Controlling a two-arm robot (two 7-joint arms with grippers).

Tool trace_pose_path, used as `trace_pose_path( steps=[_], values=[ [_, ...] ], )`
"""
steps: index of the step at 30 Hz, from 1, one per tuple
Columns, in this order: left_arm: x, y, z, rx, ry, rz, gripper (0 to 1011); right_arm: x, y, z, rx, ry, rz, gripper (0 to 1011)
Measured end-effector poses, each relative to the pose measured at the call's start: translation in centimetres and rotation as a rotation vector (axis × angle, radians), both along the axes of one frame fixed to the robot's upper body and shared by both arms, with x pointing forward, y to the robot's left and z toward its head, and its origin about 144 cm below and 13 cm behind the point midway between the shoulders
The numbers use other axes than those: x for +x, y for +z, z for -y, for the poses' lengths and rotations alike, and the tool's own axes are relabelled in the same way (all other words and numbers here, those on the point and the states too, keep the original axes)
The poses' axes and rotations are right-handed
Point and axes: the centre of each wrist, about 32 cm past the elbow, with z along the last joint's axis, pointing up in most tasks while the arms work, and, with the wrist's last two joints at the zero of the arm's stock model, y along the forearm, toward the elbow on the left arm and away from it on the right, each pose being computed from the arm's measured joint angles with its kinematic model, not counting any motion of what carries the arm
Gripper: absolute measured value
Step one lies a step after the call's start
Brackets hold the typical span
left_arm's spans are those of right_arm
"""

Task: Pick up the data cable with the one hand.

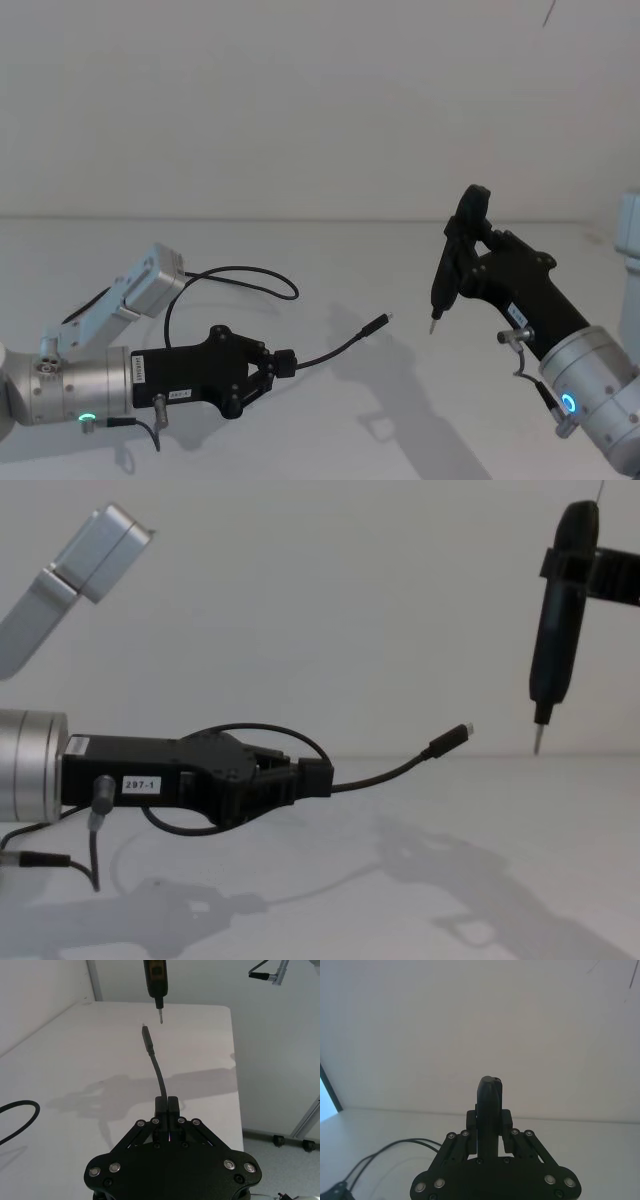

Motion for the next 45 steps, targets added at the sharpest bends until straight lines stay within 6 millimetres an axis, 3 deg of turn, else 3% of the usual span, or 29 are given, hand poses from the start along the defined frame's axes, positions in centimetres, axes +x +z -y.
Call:
trace_pose_path(
  steps=[17, 45],
  values=[
    [-0.1, 0.0, 0.0, 0.001, -0.003, -0.003, 29, 0.0, 0.8, -1.0, 0.075, 0.033, -0.029, 279],
    [-0.1, 0.0, 0.0, 0.001, -0.003, -0.003, 29, 0.8, 0.2, -2.6, 0.072, 0.061, 0.022, 279]
  ],
)
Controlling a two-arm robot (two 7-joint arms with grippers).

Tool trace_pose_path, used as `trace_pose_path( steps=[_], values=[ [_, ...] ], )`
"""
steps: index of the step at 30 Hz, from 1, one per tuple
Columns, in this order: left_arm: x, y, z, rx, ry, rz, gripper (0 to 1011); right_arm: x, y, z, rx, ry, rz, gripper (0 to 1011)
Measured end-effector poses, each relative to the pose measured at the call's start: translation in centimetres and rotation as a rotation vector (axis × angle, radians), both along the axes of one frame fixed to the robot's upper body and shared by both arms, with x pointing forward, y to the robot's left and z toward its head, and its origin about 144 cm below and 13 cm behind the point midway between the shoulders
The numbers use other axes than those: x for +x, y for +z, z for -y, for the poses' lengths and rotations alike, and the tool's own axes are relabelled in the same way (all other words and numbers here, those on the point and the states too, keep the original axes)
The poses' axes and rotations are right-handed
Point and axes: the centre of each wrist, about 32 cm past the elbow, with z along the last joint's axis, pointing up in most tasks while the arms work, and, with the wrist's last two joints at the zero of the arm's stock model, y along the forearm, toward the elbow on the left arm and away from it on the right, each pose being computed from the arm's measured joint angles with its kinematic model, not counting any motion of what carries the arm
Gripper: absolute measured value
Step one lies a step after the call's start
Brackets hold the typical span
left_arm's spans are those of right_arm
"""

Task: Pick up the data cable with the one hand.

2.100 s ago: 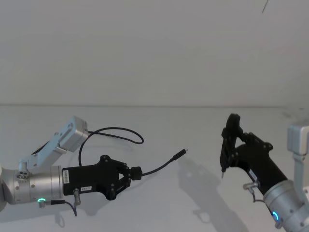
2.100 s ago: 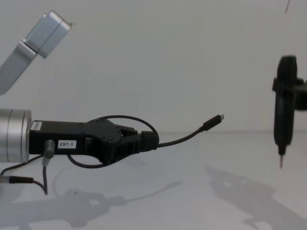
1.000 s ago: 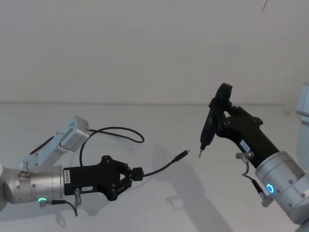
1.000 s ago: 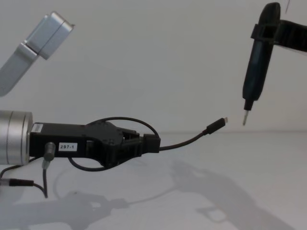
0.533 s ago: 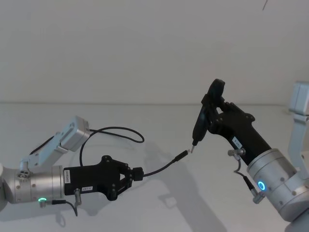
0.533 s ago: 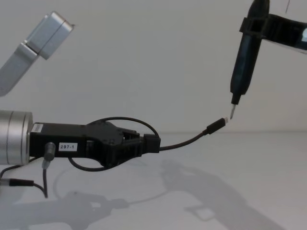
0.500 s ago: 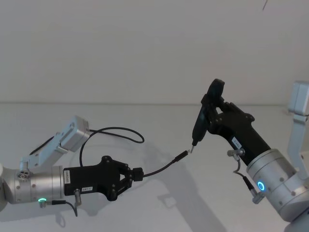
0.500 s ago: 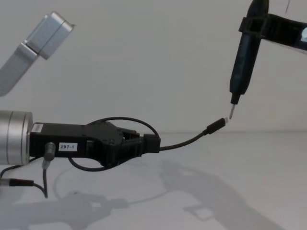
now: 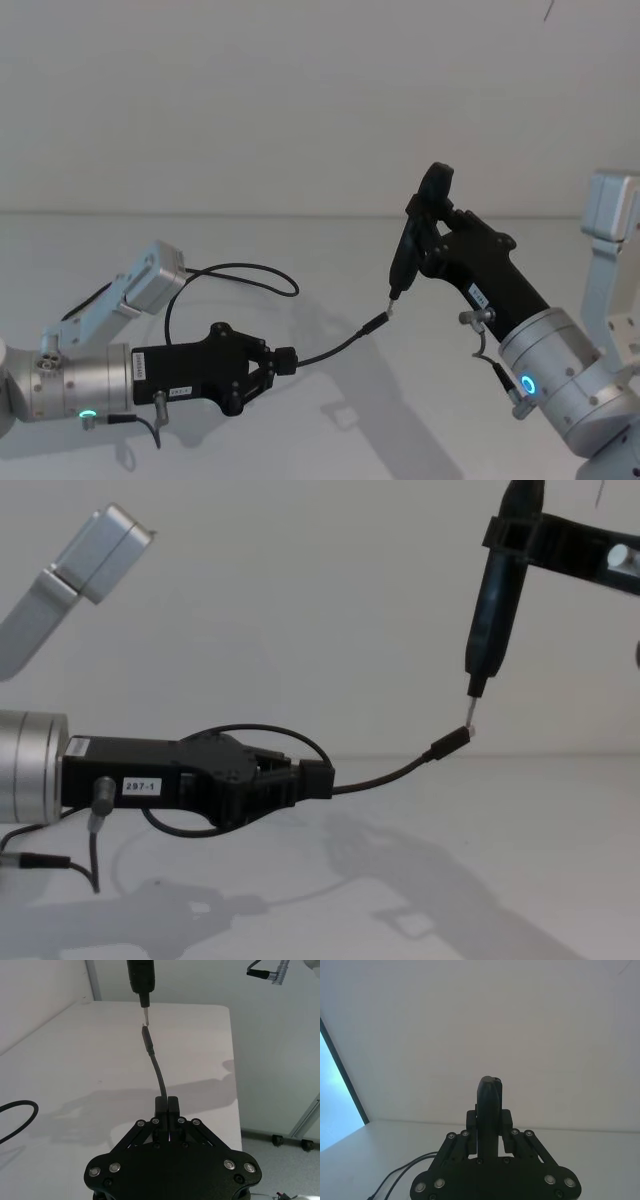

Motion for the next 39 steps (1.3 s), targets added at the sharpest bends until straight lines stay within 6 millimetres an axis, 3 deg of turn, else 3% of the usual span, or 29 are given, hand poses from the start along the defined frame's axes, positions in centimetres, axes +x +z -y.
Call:
trace_pose_path(
  steps=[39],
  values=[
    [0.0, 0.0, 0.0, 0.0, 0.0, 0.0, 29, 0.52, -0.7, 0.84, -0.037, 0.03, 0.052, 279]
  ],
)
